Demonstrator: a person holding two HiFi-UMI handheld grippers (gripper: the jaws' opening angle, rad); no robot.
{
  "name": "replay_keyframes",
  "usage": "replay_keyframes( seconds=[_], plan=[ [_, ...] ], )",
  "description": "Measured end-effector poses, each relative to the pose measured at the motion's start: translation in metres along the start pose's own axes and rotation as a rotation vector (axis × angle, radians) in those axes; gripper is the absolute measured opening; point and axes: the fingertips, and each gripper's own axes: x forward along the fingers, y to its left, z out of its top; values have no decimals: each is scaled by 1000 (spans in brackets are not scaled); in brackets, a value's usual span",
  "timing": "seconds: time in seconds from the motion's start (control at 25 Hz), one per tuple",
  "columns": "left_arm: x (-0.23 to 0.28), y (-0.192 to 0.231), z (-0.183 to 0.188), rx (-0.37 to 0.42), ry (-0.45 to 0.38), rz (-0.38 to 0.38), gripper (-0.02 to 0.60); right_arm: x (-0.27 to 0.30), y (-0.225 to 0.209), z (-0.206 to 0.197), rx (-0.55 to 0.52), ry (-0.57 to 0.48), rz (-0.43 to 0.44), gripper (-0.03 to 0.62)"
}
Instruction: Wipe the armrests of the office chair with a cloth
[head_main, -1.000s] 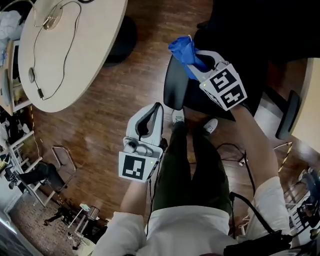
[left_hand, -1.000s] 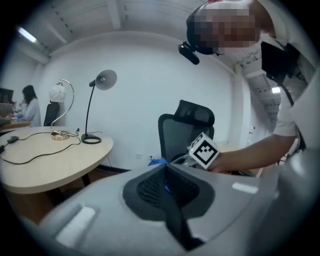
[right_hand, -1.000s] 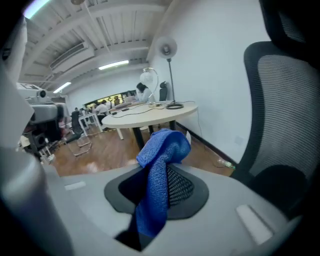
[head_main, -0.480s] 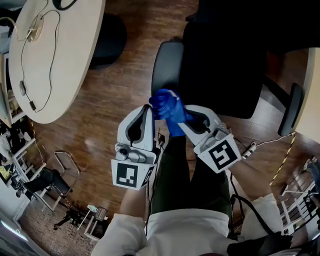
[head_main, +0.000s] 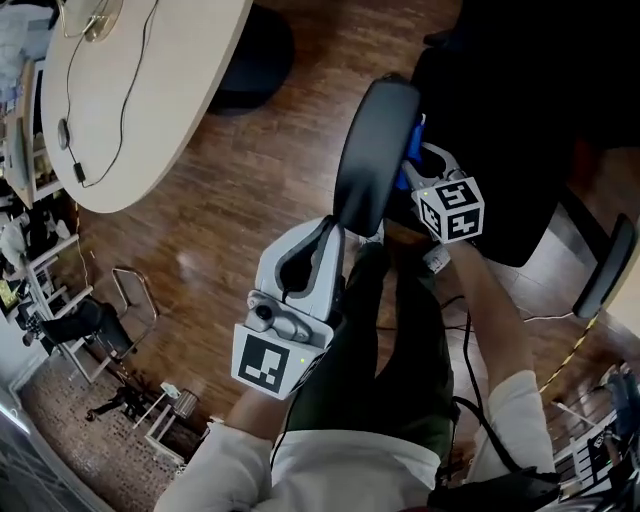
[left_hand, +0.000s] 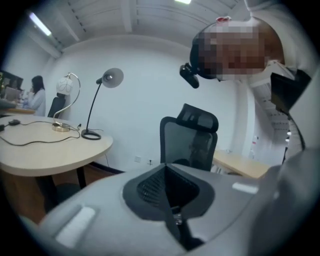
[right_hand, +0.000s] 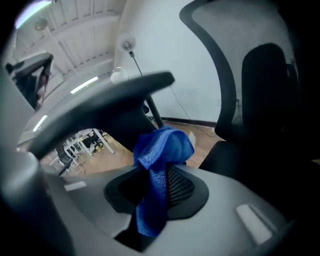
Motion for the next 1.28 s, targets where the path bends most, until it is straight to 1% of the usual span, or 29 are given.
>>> replay_keyframes(
  seconds=[0.08, 0.16, 0.24, 0.28, 0.36, 0.44, 0.52, 0.56, 0.6, 0.64, 0.72, 0.76, 0.8, 0.84, 0.88, 0.96, 1.04, 1.16, 1.24, 1.28],
  plan=[
    [-12, -7, -6, 37, 37, -39, 14, 33, -27, -27, 31, 51, -52, 89],
    [-18, -14, -8, 57, 52, -95, 14, 60, -53, -47, 108, 117, -88, 89],
    [-21, -17, -7, 59, 58, -139, 14, 68, -61, -50, 152, 131, -90, 89],
    [-21, -18, -6, 60, 62, -152, 14, 61, -59, -44, 166, 104, -86, 89],
    [-20, -20, -3, 65, 69, -165, 14, 24, -43, -17, 187, -22, -69, 89],
    [-11, -27, 1, 76, 79, -175, 14, -43, -16, 23, 152, -171, -61, 89],
    [6, -42, -1, 86, 93, -202, 14, -132, 5, 57, 110, -294, -85, 89],
    [17, -55, -2, 80, 95, -228, 14, -181, 8, 68, 103, -344, -125, 89],
    [28, -70, -2, 67, 90, -262, 14, -230, 4, 75, 107, -387, -190, 89],
    [40, -88, -1, 55, 80, -304, 14, -277, -4, 78, 118, -420, -277, 89],
    [63, -129, 2, 55, 66, -401, 14, -359, -26, 76, 129, -460, -489, 89],
    [75, -152, 6, 58, 58, -446, 14, -394, -36, 74, 116, -471, -591, 89],
    [84, -175, 9, 58, 57, -480, 14, -425, -46, 71, 104, -478, -674, 89],
    [91, -196, 10, 57, 64, -507, 14, -450, -58, 66, 108, -473, -729, 89],
    [95, -217, 9, 55, 75, -528, 14, -468, -74, 58, 134, -448, -759, 89],
    [101, -252, 1, 54, 100, -569, 14, -482, -121, 35, 207, -355, -784, 91],
    [105, -280, -11, 56, 125, -604, 14, -474, -175, 19, 255, -268, -780, 89],
    [103, -300, -22, 62, 139, -635, 14, -455, -237, -1, 320, -153, -771, 89],
    [97, -299, -25, 63, 149, -634, 14, -452, -250, -6, 357, -125, -774, 89],
    [93, -296, -25, 63, 156, -628, 14, -454, -245, -8, 363, -127, -777, 89]
  ],
)
